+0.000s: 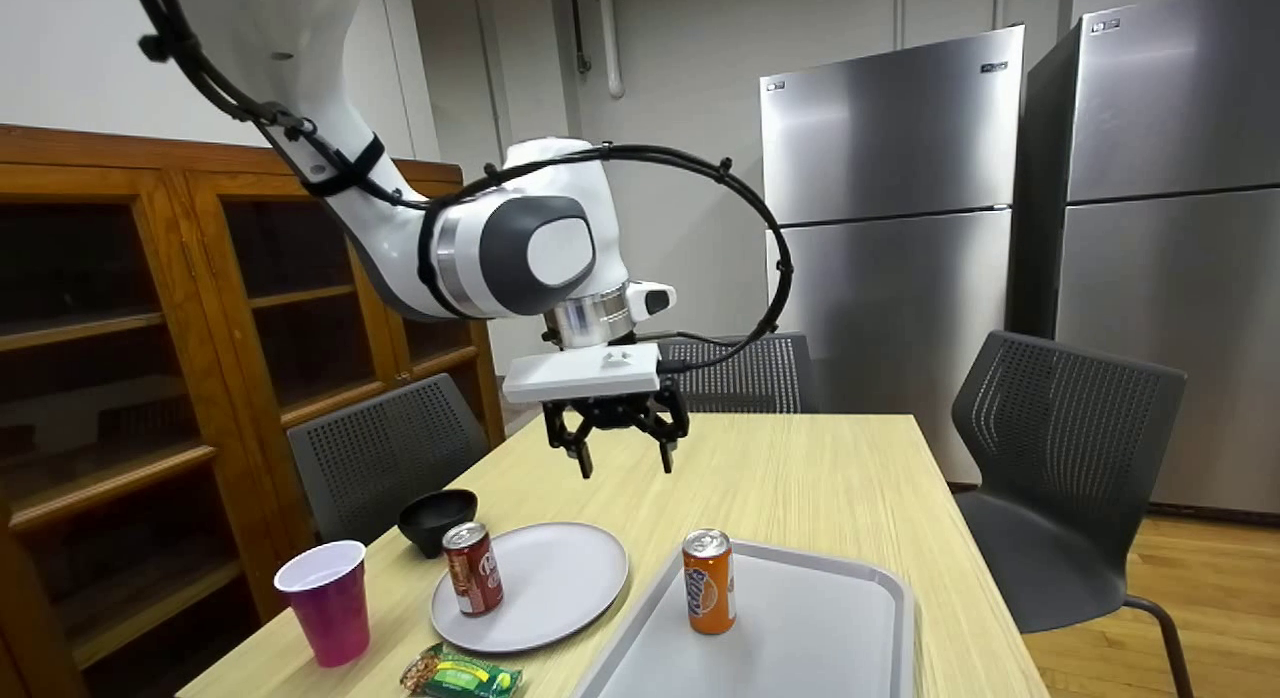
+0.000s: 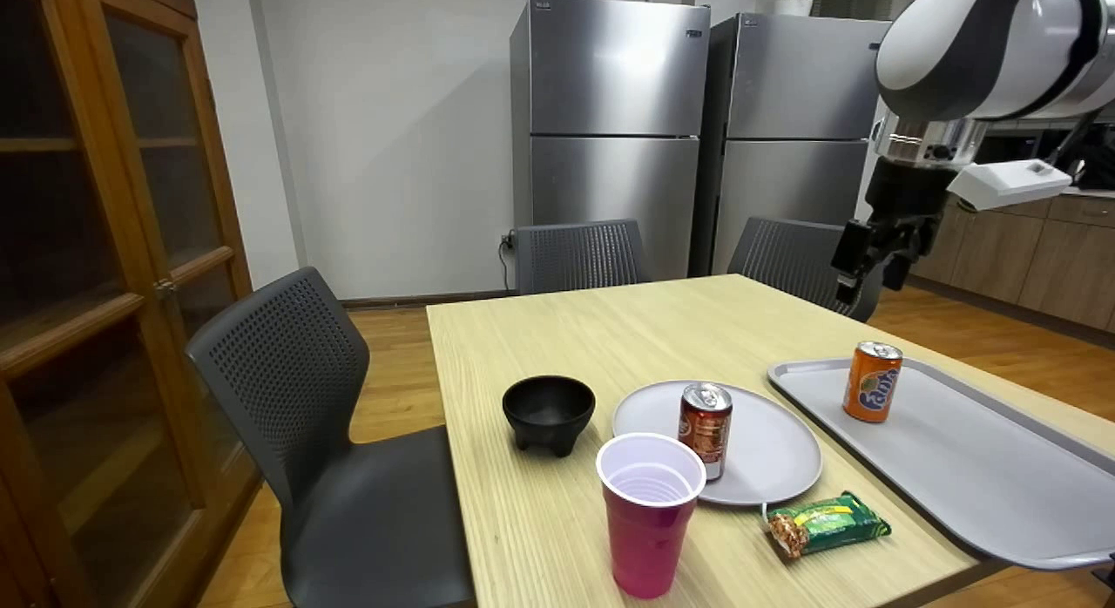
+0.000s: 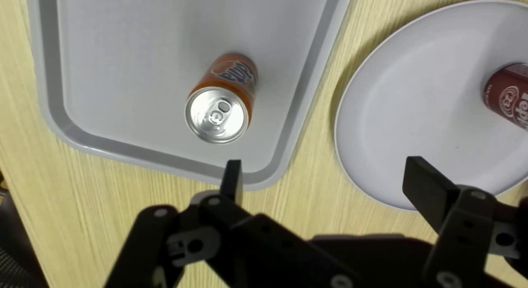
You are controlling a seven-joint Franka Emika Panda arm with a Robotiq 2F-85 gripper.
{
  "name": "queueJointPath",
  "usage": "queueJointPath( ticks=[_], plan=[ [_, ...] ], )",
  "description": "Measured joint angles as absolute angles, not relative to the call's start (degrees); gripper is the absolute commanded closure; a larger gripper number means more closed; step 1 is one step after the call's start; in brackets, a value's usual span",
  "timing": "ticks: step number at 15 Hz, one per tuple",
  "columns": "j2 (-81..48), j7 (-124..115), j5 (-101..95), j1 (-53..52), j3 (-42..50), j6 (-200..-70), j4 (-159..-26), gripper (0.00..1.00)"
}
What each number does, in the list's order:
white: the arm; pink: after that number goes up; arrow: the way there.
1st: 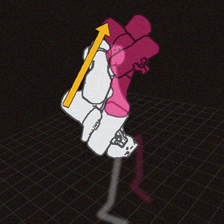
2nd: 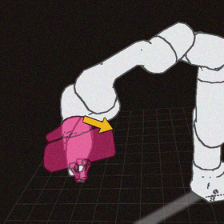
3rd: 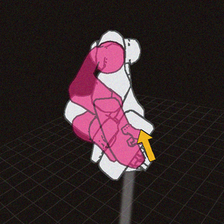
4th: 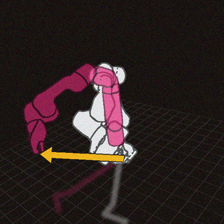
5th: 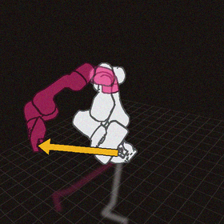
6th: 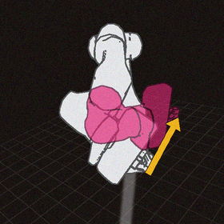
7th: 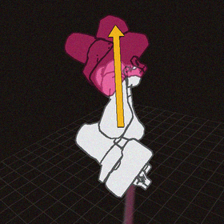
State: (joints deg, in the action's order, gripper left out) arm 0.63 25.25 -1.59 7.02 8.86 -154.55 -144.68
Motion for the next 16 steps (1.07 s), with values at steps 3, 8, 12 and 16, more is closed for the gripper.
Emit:
queueJointPath(
  ticks=[3,8,12,16],
  plan=[
    [-1.2,22.0,-1.8,7.9,9.8,-154.3,-143.0,0.00],
    [-5.1,18.5,-1.3,9.4,10.7,-153.1,-139.8,0.00],
    [-8.5,16.7,-1.0,10.2,10.8,-151.0,-136.8,0.00],
    [-12.0,16.1,-0.4,10.4,10.8,-149.2,-133.6,0.00]
  ],
)
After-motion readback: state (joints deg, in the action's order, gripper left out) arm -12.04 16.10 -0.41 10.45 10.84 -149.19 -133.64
